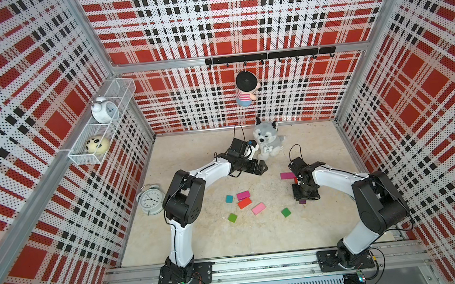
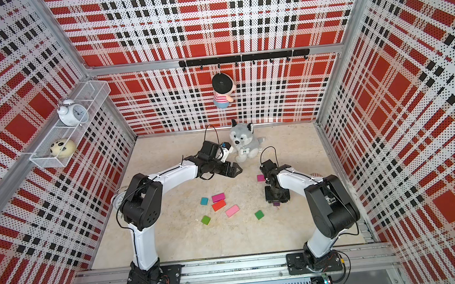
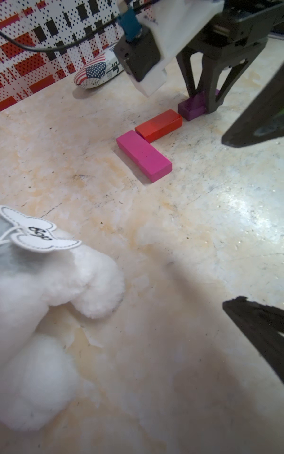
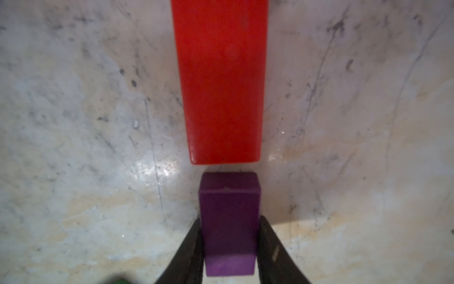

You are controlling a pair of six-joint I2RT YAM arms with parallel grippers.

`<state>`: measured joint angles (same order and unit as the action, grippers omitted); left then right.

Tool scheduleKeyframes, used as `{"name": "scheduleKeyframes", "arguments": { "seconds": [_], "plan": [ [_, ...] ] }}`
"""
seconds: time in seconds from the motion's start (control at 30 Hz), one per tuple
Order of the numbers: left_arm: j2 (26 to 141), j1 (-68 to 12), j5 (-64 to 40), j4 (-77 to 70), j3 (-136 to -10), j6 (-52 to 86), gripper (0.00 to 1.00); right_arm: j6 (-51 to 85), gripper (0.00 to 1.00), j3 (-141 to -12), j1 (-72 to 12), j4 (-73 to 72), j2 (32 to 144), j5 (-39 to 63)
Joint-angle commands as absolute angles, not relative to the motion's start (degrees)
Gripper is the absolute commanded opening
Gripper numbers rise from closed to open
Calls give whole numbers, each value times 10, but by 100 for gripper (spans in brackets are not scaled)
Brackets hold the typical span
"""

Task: Assemble the number 7 with building blocks
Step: Assemble the building block at the center of the board.

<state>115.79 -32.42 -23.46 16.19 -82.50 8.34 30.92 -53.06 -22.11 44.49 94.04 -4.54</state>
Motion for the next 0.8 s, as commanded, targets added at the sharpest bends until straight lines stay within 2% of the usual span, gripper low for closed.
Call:
{"name": "scheduleKeyframes", "arguments": {
  "seconds": [0.0,0.47,0.77],
  "plan": [
    [1144,-332,-251,160,-812,68,98,307,39,-534,-214,430,959,-54],
    [1131,-343,-273,169,-788,54,98,298,39,-542,-207,425,969,-51],
    [1132,-348,-283,176,-785,48,98,292,33,-553,-207,430,977,-50]
  ]
}}
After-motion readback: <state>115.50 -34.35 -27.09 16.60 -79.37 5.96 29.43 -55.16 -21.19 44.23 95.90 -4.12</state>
